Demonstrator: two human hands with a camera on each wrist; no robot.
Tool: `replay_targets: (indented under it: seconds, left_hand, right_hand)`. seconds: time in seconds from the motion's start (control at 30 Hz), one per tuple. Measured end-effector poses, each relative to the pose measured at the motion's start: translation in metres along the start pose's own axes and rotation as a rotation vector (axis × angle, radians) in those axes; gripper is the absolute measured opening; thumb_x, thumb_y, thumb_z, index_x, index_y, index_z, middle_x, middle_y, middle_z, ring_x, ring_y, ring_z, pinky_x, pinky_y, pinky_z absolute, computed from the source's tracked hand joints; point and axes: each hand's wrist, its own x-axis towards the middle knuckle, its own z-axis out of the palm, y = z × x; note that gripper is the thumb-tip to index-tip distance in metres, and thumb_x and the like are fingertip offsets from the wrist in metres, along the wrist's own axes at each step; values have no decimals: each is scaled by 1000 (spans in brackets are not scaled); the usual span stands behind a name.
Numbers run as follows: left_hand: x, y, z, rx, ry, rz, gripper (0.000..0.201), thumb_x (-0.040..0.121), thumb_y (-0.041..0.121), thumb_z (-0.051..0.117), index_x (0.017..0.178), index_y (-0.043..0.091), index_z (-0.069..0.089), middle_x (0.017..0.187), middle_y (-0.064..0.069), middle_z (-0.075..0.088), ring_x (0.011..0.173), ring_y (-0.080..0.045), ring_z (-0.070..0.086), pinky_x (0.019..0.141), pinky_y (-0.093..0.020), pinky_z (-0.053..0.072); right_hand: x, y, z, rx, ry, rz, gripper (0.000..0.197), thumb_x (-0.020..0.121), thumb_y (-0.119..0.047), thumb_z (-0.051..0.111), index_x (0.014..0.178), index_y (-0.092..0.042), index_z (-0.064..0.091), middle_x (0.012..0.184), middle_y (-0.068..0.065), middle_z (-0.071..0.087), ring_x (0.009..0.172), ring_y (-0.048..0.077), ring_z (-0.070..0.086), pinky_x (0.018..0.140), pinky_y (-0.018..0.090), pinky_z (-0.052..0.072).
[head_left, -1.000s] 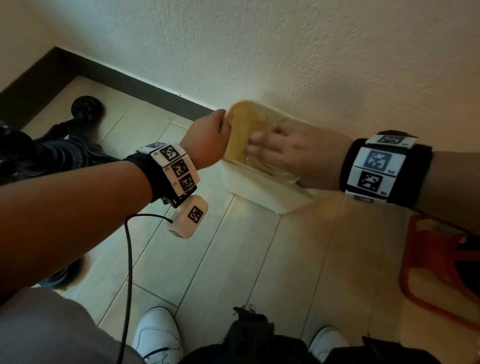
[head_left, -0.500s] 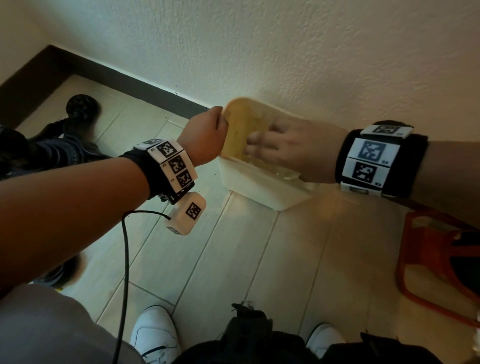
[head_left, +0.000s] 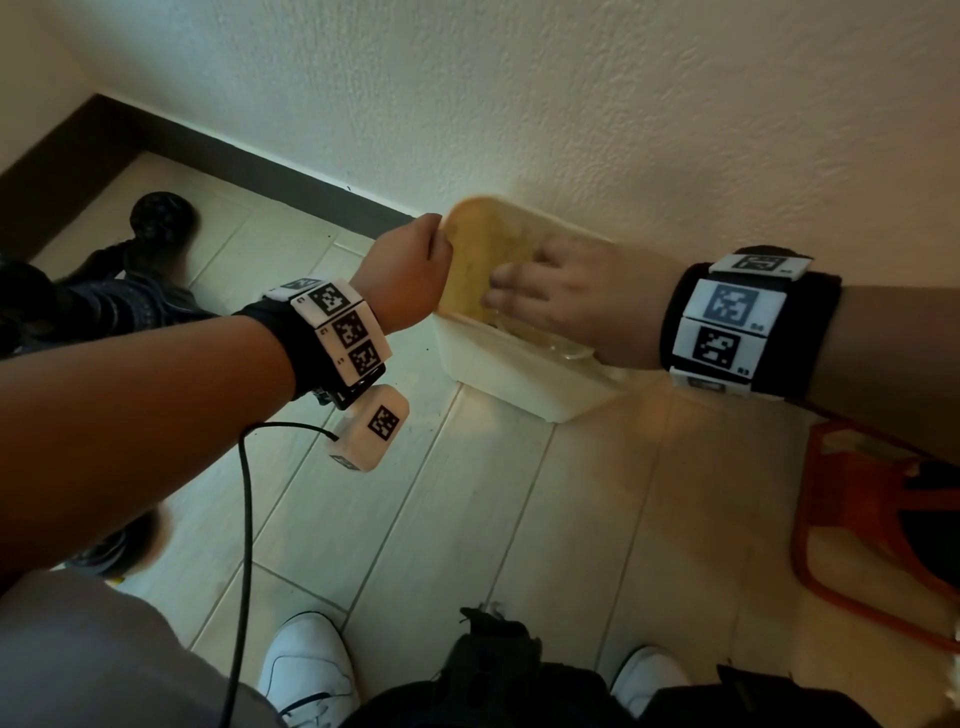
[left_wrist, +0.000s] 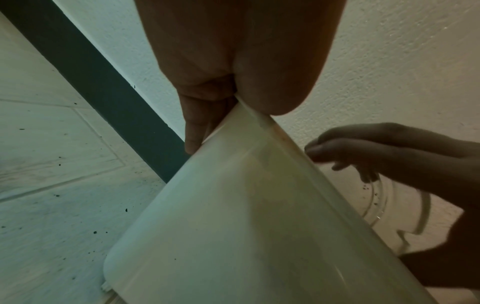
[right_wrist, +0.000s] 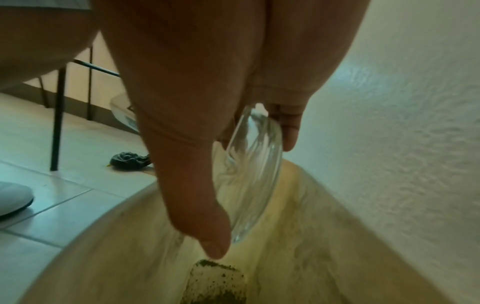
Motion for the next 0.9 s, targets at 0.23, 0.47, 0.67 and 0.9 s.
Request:
replay_targets:
  seconds: [0.23,0.47,0.67,0.9]
  left_hand:
    - [-1,2,1,3,0,14,38,104,25,32,105,0,61,93,-16,70,83,-32,64,74,-42,49]
    - [0,2,2,-13,-2,0,40,104,26,32,104,1,62,92,-13,70,81,-29,64,68,-36,47]
    - [-1,2,1,-12,2,-1,39,103,26,32,105,1,62,92,-14,70,83,-31,64,74,-43,51]
    - [-3,4,1,-7,0,2,38,103,25,32,106,0,61,92,-15,70,82,-31,65,74,-44,52]
  right_hand:
    - [1,10,0,-10,-150,98,102,71,-26,81,156,-14,25,158,13,33,119,40,49,102,48,45]
    - [10,35,3,6,-130,257,97,70,-23,74,152,-9,23,151,18,34,103,41,54,85,52,51]
    - [4,0,-3,-66,33,101,78,85,-18,-1,144,2,46,142,25,53,103,46,57,94,55,49]
    - [3,9,-11,-67,-69,101,70,88,-27,27,155,-6,26,158,20,32,119,48,46,102,53,40]
